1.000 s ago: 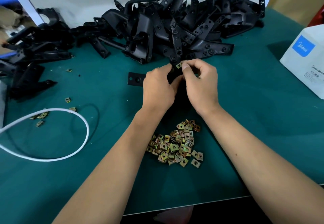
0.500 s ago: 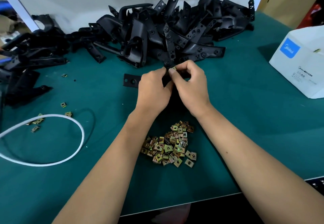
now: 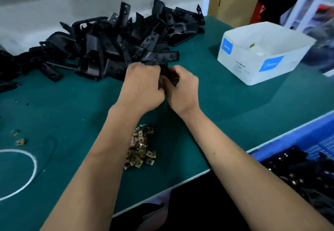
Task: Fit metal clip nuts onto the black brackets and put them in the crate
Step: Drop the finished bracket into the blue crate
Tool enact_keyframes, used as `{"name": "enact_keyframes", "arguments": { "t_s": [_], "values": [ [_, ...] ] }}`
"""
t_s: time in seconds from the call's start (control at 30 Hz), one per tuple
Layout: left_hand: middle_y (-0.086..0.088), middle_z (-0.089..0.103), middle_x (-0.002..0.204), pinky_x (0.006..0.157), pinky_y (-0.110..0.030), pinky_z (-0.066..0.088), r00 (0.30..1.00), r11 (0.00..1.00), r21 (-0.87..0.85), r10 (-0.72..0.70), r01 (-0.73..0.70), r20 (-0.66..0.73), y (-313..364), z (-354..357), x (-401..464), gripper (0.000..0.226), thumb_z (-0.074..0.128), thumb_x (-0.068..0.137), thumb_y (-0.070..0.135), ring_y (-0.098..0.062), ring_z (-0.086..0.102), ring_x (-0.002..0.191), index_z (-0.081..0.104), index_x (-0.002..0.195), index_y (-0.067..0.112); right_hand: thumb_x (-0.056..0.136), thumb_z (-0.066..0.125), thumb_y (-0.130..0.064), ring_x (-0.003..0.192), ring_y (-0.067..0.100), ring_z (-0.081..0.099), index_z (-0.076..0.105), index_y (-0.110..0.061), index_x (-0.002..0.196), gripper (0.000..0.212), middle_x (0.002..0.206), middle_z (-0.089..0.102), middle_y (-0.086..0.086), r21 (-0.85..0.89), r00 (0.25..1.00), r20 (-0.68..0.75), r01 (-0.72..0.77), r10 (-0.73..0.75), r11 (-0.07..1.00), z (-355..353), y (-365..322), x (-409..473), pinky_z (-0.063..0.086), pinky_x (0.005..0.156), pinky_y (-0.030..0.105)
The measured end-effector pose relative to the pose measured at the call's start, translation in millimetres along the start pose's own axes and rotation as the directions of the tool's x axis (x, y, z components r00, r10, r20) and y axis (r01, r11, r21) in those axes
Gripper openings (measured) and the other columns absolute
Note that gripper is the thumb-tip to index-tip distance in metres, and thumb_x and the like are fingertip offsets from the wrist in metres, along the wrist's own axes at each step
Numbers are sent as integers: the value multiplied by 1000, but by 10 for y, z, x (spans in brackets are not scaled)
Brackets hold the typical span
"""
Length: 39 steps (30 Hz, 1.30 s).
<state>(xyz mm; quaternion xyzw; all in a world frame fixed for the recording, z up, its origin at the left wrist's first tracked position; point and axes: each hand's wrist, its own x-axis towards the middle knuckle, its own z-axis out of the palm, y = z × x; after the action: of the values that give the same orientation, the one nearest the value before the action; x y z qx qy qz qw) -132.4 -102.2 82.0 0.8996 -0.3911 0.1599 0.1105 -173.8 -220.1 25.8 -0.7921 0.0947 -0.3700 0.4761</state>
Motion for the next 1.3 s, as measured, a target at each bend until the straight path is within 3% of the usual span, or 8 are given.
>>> {"name": "enact_keyframes", "arguments": {
  "t_s": [0.07, 0.3, 0.5, 0.63, 0.7, 0.8, 1.0, 1.3],
  "values": [
    [-4, 50, 74, 81, -38, 30, 999, 997, 63, 54, -53, -8, 396, -47, 158, 16, 59, 80, 16, -36, 55, 83, 44, 80, 15, 90, 70, -11, 71, 10, 59, 67, -7, 89, 5, 79, 69, 1, 34, 994, -111, -3, 7, 999, -318, 42, -6, 51, 70, 40],
    [-7, 71, 95, 91, -38, 35, 945, 944, -56, 324, -326, -40, 2216, 21, 410, 10, 54, 82, 18, -33, 62, 94, 47, 88, 22, 93, 64, -15, 72, 2, 51, 60, -18, 99, 8, 78, 61, -19, -19, 882, -472, -25, 13, 999, -1959, 479, -237, 45, 68, 31],
    [-1, 68, 114, 113, -33, 29, 765, 720, -338, 644, -606, -1, 3359, 676, 137, 38, 56, 84, 13, -26, 59, 114, 60, 121, 18, 97, 65, -26, 82, 10, 62, 66, -13, 103, 15, 88, 69, -7, -199, 580, -814, -330, 31, 923, -3208, 1152, -1264, 51, 78, 35],
    [-6, 64, 125, 104, -39, 43, 666, 663, -503, 716, -554, 210, 3575, 1286, -241, 46, 57, 85, 2, -28, 52, 122, 62, 131, 11, 95, 69, -27, 96, 35, 69, 72, -4, 107, 26, 98, 74, 18, 10, 330, -863, -746, 382, 666, -3562, 1828, -2130, 50, 88, 41],
    [-9, 61, 128, 99, -43, 47, 605, 705, -531, 696, -470, 388, 3561, 1530, -393, 45, 54, 86, -2, -31, 52, 123, 64, 128, 11, 94, 72, -23, 98, 37, 69, 73, -1, 110, 27, 97, 74, 18, 145, 182, -773, -882, 608, 448, -3587, 2067, -2507, 51, 88, 40],
    [-11, 61, 129, 91, -41, 52, 530, 780, -487, 625, -392, 573, 3474, 1795, -526, 45, 50, 89, -4, -35, 58, 118, 66, 128, 12, 95, 70, -18, 80, 33, 65, 71, -1, 104, 19, 71, 62, 4, 138, 98, -665, -958, 740, 250, -3520, 2266, -2894, 50, 76, 36],
    [-9, 66, 129, 96, -39, 53, 602, 773, -560, 607, -298, 518, 3455, 1753, -405, 45, 48, 93, 2, -33, 61, 116, 68, 129, 21, 97, 64, -18, 116, 39, 58, 65, -6, 127, 33, 125, 61, 21, 38, 99, -776, -978, 623, 203, -3394, 2254, -2803, 50, 100, 46],
    [0, 71, 110, 87, -37, 54, 835, 599, -693, 551, -401, -7, 3317, 895, 291, 33, 54, 90, 2, -22, 66, 96, 75, 111, 17, 87, 59, -1, 76, 32, 60, 69, -3, 104, 20, 106, 62, 17, -457, 653, -757, -551, 20, 698, -3186, 1282, -1425, 43, 75, 32]
  ]
}}
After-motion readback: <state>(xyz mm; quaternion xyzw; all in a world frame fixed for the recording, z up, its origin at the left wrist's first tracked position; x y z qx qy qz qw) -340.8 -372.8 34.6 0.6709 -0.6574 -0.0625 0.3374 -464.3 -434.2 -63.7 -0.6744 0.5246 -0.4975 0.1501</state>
